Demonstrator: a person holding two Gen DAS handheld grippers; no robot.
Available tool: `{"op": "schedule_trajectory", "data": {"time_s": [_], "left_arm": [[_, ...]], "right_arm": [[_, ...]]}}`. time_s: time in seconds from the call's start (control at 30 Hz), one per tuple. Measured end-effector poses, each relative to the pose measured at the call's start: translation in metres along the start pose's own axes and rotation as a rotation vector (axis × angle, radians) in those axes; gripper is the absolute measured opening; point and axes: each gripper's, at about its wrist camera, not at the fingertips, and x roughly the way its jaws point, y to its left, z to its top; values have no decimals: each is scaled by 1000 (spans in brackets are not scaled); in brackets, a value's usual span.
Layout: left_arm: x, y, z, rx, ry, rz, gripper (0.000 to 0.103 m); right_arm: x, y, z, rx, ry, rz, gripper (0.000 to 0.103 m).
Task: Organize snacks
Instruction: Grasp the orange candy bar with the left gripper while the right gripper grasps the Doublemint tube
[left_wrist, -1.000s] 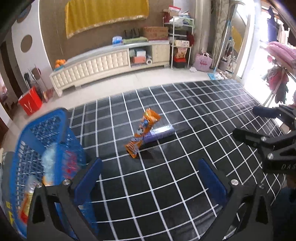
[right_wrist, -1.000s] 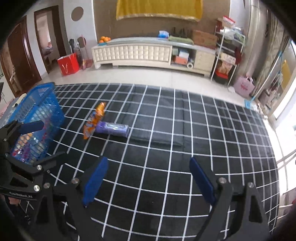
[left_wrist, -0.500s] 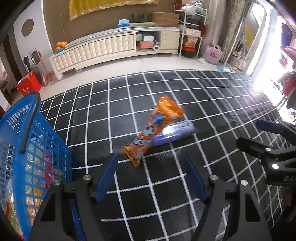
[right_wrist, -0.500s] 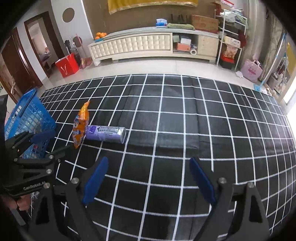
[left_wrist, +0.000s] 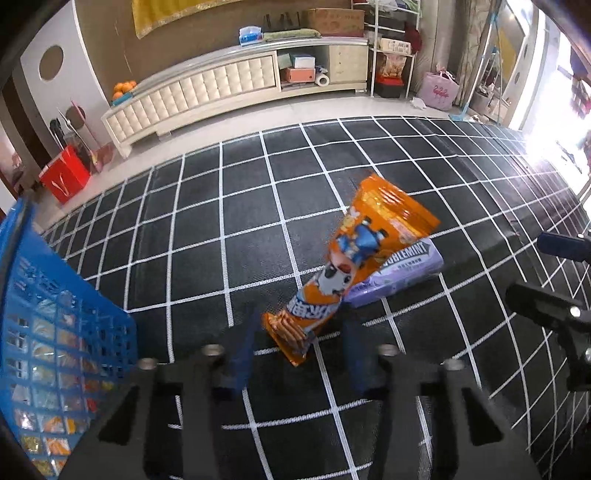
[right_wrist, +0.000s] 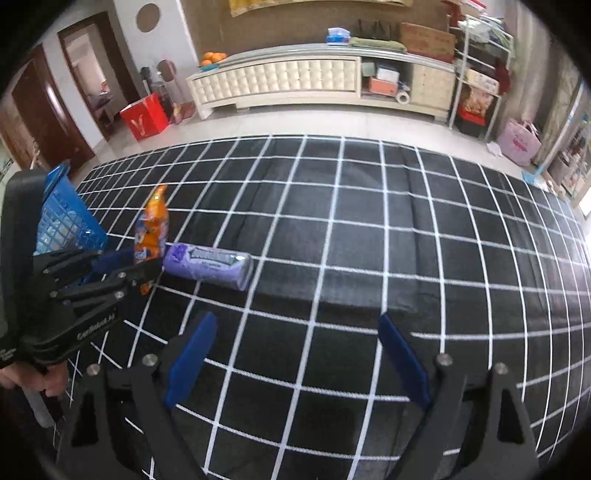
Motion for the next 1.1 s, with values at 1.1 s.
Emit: {"op": "schedule_trajectory", "data": {"time_s": [1.1], "left_arm": [[-13,23,-20,-115,-8,19,22]], "right_arm": [[84,67,42,-476,65,130,55]]}}
